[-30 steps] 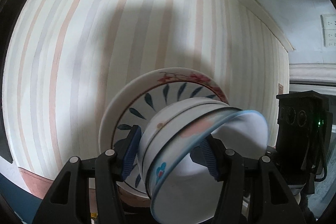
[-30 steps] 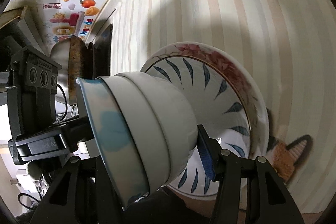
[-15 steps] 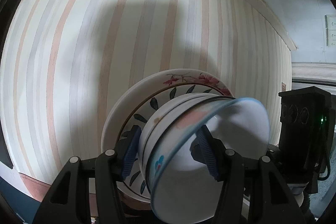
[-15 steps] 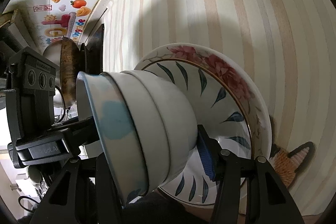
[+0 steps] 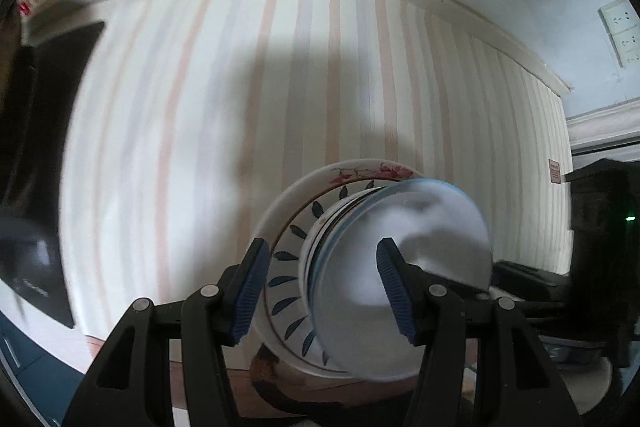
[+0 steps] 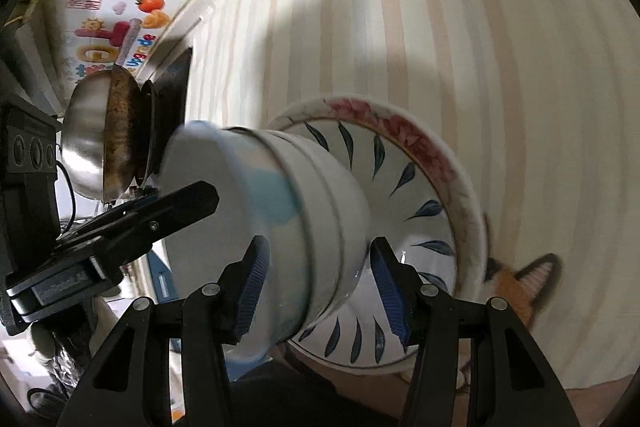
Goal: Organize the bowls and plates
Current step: 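Carry the bowl stack over the plate stack with both tools, then lower the bowl stack onto the plates and open both tools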
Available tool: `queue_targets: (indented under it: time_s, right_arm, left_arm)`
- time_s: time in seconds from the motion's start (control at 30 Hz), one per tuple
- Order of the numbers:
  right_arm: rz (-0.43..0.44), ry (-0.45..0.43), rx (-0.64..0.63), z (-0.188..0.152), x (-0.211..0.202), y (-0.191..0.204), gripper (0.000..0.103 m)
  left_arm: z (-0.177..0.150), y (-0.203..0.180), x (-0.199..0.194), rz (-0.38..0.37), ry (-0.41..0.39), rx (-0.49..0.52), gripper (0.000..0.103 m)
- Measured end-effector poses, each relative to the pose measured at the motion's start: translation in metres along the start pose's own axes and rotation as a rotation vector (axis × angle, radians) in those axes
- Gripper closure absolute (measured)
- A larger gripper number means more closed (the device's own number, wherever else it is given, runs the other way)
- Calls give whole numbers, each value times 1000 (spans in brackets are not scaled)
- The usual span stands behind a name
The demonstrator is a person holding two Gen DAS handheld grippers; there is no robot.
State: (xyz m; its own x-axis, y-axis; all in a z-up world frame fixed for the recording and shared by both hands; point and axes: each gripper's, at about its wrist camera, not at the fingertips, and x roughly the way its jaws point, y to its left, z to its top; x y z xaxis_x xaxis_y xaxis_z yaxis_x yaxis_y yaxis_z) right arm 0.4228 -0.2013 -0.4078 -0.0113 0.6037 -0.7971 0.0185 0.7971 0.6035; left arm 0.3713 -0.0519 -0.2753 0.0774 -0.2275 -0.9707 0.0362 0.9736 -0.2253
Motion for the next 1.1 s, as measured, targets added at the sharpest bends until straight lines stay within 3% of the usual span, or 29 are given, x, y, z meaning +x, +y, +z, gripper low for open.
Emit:
queue_targets:
  time_s: [0.13, 0.23, 0.27, 0.3, 0.33, 0.43, 0.6, 0.83, 1.1]
  right_arm:
    - [-80, -79, -49, -8, -32, 17, 45]
    - [-156, -155, -76, -19, -56, 32, 26]
    - [-168, -177, -77, -22, -63, 36, 19]
    - [-185, -199, -79, -26, -69, 40, 17]
    - [-202, -213, -81, -29, -73, 42, 15]
    - [-291, -277, -87, -43, -88, 52, 11]
    - [-349, -360, -70, -67, -109, 64, 8]
    - [-381, -458, -61, -105, -135, 85, 6]
    - [-432, -593, -124, -166, -181, 122, 6]
  left_arm:
    - [-11, -4, -19, 29, -51, 23, 48]
    - [-21, -4, -31, 49, -93, 29, 41]
    - [-24, -4, -35, 55, -108, 31, 35]
    - [-27, -4, -40, 64, -127, 35, 21]
    - [-30, -5, -46, 80, -148, 42, 14]
    - [-39, -5, -61, 118, -208, 54, 14]
    - [-52, -5, -82, 145, -273, 75, 13]
    - [-79, -9, -108, 155, -337, 101, 13]
    - [-132, -24, -158, 176, -459, 107, 13]
